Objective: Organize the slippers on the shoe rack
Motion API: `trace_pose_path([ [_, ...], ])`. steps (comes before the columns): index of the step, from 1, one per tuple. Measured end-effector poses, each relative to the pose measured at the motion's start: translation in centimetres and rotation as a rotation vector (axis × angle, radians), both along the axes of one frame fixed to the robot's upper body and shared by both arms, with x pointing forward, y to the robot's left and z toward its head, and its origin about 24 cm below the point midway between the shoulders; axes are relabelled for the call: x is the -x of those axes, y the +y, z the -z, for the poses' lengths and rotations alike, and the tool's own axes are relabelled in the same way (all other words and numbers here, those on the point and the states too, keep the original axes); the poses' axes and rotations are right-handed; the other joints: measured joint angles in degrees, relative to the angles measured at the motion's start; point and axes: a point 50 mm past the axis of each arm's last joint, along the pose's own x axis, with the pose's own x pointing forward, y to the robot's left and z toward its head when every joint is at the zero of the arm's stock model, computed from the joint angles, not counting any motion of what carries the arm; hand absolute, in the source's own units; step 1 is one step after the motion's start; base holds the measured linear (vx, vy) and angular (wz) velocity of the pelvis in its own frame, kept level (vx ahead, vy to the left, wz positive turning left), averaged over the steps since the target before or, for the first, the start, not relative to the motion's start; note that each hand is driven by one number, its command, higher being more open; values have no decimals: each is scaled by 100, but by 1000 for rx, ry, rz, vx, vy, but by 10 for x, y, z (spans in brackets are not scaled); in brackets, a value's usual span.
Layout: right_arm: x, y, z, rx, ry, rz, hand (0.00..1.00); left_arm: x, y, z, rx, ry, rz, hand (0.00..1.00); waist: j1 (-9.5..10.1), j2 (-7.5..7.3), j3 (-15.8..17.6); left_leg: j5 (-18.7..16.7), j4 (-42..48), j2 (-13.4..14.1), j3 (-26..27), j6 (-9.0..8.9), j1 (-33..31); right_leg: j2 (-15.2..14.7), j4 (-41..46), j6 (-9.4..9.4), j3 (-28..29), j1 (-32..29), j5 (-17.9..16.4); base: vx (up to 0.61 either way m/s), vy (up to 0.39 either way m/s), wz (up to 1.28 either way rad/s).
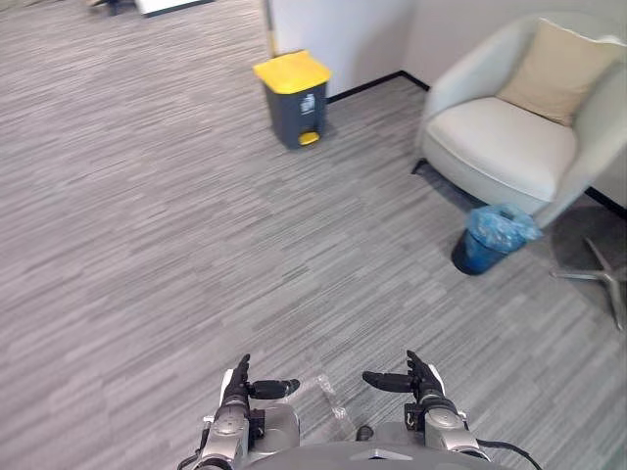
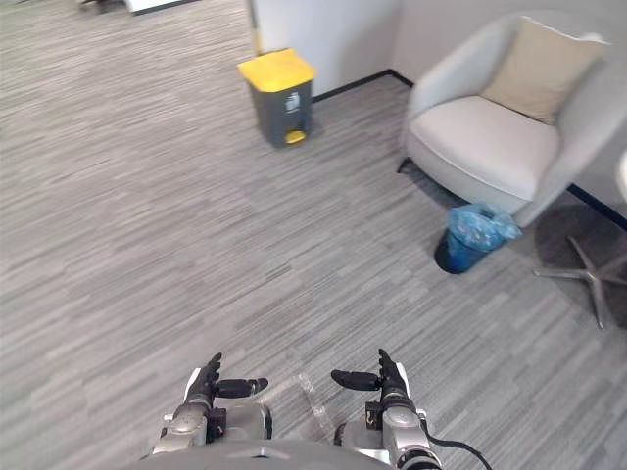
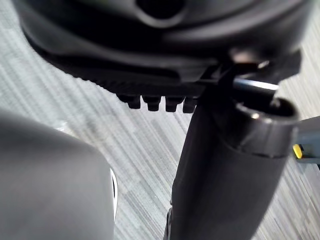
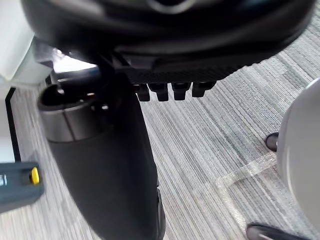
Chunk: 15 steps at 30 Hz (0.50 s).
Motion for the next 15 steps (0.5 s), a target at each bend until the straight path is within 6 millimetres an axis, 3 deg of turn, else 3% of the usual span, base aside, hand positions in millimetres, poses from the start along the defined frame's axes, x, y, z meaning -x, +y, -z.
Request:
trace_pose_path([
  [5,1,6,1,-16,6,-3,100,3,3,1,-6,14,1,100,72,-89,-18,-121,-279,-128,1061,312,466,-301,386,373,589,-320,41,47,235,-108],
  [7,-2,6,0,-15,0,-8,100,4,2,2,-5,23,-1,100,81,-35,14,-78,-510,-114,1491,385,710,-504,588,471,22,-506,120,-13,130,-121],
  [8,-4,9,0,-12,2,-31,100,5,2,3,-6,26,-2,100,80,-12,23,-34,-715,-104,1897,453,855,-858,660,285,-1194,-610,55,-29,30,-99],
  [9,-5,9,-1,-11,0,-37,100,6,2,3,-6,28,0,100,72,-1,20,-34,-730,-90,1952,453,870,-939,701,226,-1409,-615,38,-23,24,-105],
  [10,-7,10,-1,-6,-3,-50,100,7,1,4,-4,35,8,100,19,12,12,-34,-771,-5,2137,452,917,-1270,794,99,-2311,-545,39,3,-17,-67],
  [11,-6,11,0,-4,7,-59,100,7,1,4,-5,35,9,100,28,36,18,-35,-800,69,2260,444,960,-1419,823,33,-2798,-484,69,61,-50,-76],
  [12,-5,12,1,-3,15,-66,100,6,2,3,-7,33,9,100,66,24,13,-33,-799,120,2352,405,1006,-1474,789,32,-3079,-427,145,92,-118,-71],
  [13,-7,9,1,14,12,-75,100,5,3,3,-12,35,19,100,67,18,8,0,-849,221,2410,287,1024,-1265,546,165,-3160,-418,283,113,-172,-46],
  [14,-6,7,1,19,11,-74,100,5,1,4,-6,37,22,100,62,32,3,20,-890,253,2417,256,1033,-1201,465,161,-3157,-407,299,109,-207,-36],
  [15,-4,0,2,40,25,-74,100,6,-2,4,9,39,28,100,78,92,-14,113,-998,407,2449,155,1071,-913,93,132,-3111,-288,427,91,-166,-21],
])
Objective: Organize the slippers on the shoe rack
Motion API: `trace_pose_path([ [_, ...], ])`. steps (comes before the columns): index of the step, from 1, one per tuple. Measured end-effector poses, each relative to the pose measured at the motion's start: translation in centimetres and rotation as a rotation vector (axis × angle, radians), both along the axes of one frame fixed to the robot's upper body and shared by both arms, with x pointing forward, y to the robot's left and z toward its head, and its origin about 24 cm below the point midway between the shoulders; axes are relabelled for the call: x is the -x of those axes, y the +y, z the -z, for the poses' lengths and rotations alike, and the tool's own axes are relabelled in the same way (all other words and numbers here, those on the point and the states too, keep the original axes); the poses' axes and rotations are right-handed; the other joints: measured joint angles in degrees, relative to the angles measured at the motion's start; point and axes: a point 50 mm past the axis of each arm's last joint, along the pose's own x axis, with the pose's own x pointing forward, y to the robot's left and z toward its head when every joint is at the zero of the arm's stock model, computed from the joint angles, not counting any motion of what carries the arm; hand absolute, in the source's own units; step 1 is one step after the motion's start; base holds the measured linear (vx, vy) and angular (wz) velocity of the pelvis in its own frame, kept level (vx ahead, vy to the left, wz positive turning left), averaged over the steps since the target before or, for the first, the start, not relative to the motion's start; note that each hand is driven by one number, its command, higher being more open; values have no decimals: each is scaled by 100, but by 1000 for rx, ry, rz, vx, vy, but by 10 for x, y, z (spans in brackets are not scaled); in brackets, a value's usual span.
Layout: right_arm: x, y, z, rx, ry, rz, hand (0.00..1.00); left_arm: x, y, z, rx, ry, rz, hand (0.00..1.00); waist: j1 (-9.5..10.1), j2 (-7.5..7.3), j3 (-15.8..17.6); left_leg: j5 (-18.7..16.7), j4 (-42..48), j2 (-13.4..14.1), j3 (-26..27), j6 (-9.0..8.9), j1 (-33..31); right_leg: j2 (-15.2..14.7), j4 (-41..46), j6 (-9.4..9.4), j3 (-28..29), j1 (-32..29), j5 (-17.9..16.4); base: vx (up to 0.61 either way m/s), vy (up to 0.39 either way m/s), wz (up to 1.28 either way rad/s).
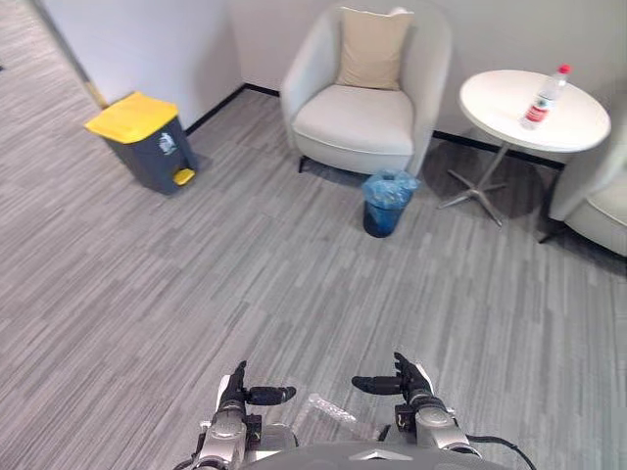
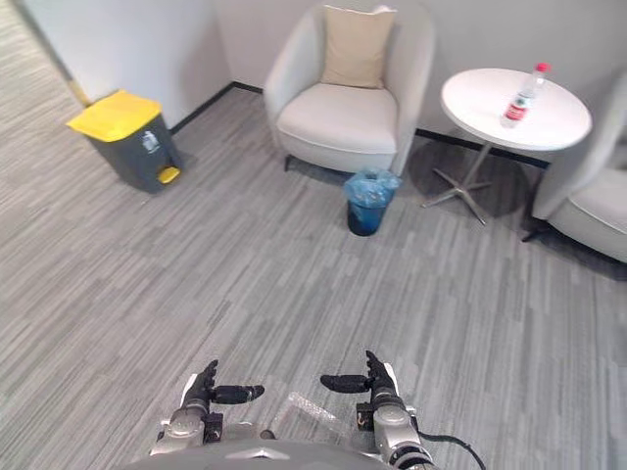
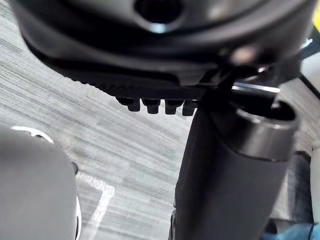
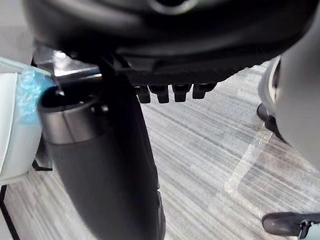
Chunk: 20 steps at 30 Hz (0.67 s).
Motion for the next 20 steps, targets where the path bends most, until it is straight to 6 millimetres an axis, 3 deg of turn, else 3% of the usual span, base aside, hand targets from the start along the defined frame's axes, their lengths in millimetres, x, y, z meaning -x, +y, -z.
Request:
trace_pose_path([
  [3,7,-12,3,35,29,9,100,-1,-2,0,9,-7,-3,100,87,57,-25,19,174,226,15,-33,-93,368,-527,-99,144,108,223,79,-162,-38],
  [5,16,-20,5,62,54,22,100,-2,-2,-1,13,-12,-15,100,130,84,-4,9,769,432,57,-49,-238,644,-1099,-163,403,323,495,49,-117,-56],
  [9,18,-21,5,65,60,24,100,-6,-2,-3,24,-32,-45,100,285,116,68,-223,1905,631,-263,-25,-616,854,-1428,-303,1005,409,660,27,-22,-90],
  [10,18,-26,5,75,62,37,100,-7,-6,-3,37,-37,-48,100,316,194,100,-540,1878,418,-805,-68,-645,888,-1432,-328,1241,409,667,9,114,-92],
  [12,19,-29,5,83,63,67,100,-8,-7,-4,43,-45,-56,100,326,203,131,-734,1338,-122,-1754,-114,-789,864,-1429,-291,1625,396,693,5,165,-103],
  [13,19,-29,5,87,64,72,100,-9,-7,-4,43,-47,-57,100,329,214,128,-687,1021,-271,-2070,-113,-854,862,-1416,-237,1752,362,701,-3,141,-94],
  [14,20,-31,5,92,65,76,100,-8,-7,-4,48,-47,-64,100,353,316,94,-251,811,-338,-2273,-78,-862,922,-1415,-152,1899,342,721,30,195,-74],
  [16,23,-27,6,79,74,76,100,-8,-2,-4,37,-46,-75,100,356,127,22,-239,636,-457,-2039,77,-737,832,-1566,9,2082,365,822,112,177,-47],
  [20,28,-27,8,72,86,99,100,-5,-2,-3,38,-27,-76,100,348,81,-22,-151,325,-636,-1982,192,-470,666,-1662,68,2115,474,794,141,85,-5],
])
